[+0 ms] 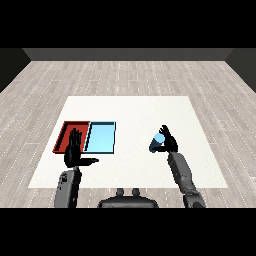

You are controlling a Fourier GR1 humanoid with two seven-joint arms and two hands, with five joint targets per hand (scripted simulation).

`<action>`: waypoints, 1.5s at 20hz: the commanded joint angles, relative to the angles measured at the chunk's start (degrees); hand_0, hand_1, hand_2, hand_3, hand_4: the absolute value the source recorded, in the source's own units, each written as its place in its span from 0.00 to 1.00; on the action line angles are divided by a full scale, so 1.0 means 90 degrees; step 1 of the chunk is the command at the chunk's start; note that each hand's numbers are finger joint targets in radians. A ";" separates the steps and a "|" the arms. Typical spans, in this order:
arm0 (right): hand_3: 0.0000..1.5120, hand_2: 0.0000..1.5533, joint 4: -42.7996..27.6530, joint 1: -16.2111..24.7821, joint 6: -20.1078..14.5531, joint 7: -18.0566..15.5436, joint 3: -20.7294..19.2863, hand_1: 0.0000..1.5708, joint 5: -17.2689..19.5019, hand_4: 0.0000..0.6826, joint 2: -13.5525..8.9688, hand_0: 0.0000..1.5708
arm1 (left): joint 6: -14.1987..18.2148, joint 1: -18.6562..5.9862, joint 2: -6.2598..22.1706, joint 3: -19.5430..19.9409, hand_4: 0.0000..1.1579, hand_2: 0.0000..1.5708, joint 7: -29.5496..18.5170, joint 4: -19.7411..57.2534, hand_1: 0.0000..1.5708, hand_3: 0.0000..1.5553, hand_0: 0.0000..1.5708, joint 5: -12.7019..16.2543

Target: Pick the blue can and put it in the blue box

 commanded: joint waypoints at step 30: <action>0.95 0.96 -0.0011 0.0112 -0.1255 0.0018 0.0523 0.99 0.0815 1.00 0.0217 0.99 | -0.0138 -0.0065 0.0041 0.0036 0.00 0.00 -0.0176 0.0167 0.00 0.00 0.00 0.0085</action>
